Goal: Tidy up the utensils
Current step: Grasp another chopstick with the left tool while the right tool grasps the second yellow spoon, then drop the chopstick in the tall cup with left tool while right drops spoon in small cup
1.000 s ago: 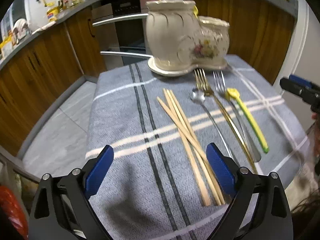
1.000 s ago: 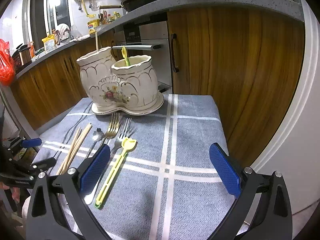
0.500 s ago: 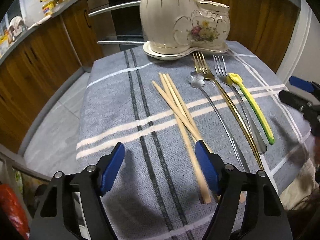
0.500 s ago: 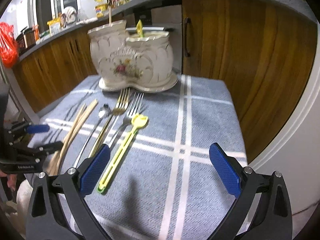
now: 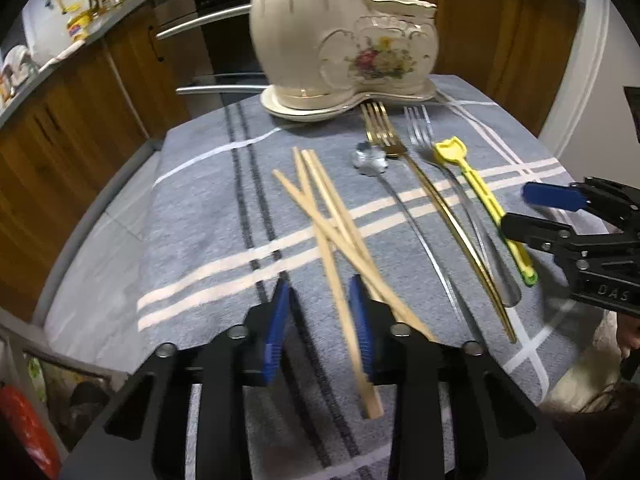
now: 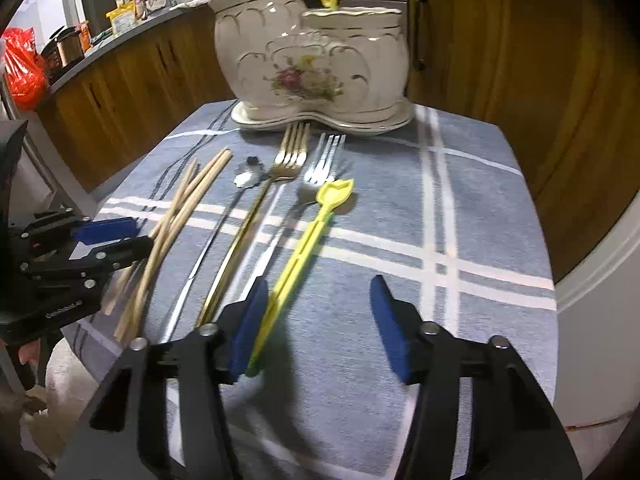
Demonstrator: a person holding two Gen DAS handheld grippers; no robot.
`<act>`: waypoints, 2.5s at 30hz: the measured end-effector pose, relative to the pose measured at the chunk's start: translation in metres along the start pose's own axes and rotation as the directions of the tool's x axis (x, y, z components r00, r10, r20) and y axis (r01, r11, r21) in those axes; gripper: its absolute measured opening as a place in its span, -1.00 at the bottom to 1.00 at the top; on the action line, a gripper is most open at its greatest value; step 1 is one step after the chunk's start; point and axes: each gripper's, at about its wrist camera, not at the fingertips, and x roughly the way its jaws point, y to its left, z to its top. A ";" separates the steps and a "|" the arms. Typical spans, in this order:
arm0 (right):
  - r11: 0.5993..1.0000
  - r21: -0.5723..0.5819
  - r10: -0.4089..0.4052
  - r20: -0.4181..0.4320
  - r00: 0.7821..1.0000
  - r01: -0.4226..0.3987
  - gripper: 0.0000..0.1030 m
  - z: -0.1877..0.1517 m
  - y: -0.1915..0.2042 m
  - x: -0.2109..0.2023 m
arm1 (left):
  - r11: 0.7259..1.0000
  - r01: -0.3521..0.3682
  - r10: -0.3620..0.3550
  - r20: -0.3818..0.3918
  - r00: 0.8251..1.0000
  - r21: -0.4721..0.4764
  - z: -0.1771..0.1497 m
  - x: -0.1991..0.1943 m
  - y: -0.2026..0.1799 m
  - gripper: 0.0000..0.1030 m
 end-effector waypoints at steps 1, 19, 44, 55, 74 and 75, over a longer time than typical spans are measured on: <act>1.000 -0.008 -0.007 -0.012 1.000 0.007 -0.22 0.001 0.002 0.002 | 1.000 0.000 0.000 0.000 1.000 0.003 0.001 0.000 -0.001 -0.43; 0.996 -0.081 -0.045 -0.097 0.994 0.037 -0.55 0.001 -0.008 0.001 | 0.998 0.014 -0.010 -0.058 0.998 0.063 0.003 0.001 0.006 -0.84; 0.997 -0.061 0.043 -0.052 0.998 -0.046 -0.82 0.008 -0.016 -0.006 | 0.997 0.076 -0.074 -0.060 0.995 0.030 0.006 -0.001 0.023 -0.87; 0.991 0.013 0.126 0.157 0.980 -0.130 -0.81 0.025 -0.033 -0.045 | 0.992 0.116 -0.110 0.143 0.984 -0.039 0.020 -0.048 0.041 -0.87; 0.963 0.059 0.187 0.556 0.810 -0.263 -0.81 0.104 -0.054 -0.079 | 0.957 0.266 -0.152 0.588 0.795 -0.113 0.103 -0.087 0.054 -0.87; 0.958 0.067 0.194 0.563 0.803 -0.279 -0.81 0.111 -0.057 -0.076 | 0.957 0.268 -0.152 0.593 0.791 -0.112 0.113 -0.086 0.057 -0.87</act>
